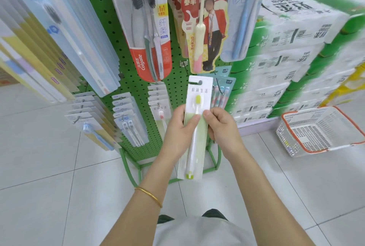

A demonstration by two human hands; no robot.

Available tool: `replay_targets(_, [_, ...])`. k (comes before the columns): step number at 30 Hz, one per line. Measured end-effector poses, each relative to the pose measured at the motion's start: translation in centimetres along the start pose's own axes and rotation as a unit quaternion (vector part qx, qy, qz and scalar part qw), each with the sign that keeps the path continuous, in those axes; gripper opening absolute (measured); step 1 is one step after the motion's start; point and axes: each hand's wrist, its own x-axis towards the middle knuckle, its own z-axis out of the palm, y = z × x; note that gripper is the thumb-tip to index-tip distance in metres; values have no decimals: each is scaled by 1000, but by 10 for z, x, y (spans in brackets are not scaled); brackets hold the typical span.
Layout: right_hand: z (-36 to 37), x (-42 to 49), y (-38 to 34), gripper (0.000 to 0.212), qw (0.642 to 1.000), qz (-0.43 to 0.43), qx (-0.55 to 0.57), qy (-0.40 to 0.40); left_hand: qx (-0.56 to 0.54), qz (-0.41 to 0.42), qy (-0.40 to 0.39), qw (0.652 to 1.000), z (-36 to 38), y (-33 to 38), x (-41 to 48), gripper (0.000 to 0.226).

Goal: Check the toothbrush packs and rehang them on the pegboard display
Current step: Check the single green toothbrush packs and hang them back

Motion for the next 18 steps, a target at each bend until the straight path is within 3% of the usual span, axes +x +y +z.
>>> replay_targets(3, [-5,5,0,28,999,5,19,37,9,7,-27,1000,4,-7,-10,25])
replay_targets(9, [-18,10,-2,38,985,42,104,129,70,-34,-160,984,-3,-17,-18,37])
replay_targets(12, [-25,12,1,37,974,55,118,185,164,-11,-180,970,-5,-14,-23,32])
replay_targets(14, [-30,15,5,37,966,57,121,220,242,14,-183,953,-6,-12,-26,43])
replay_targets(18, [-35,13,9,40,955,65,130,260,287,27,-192,938,-4,-13,-30,75])
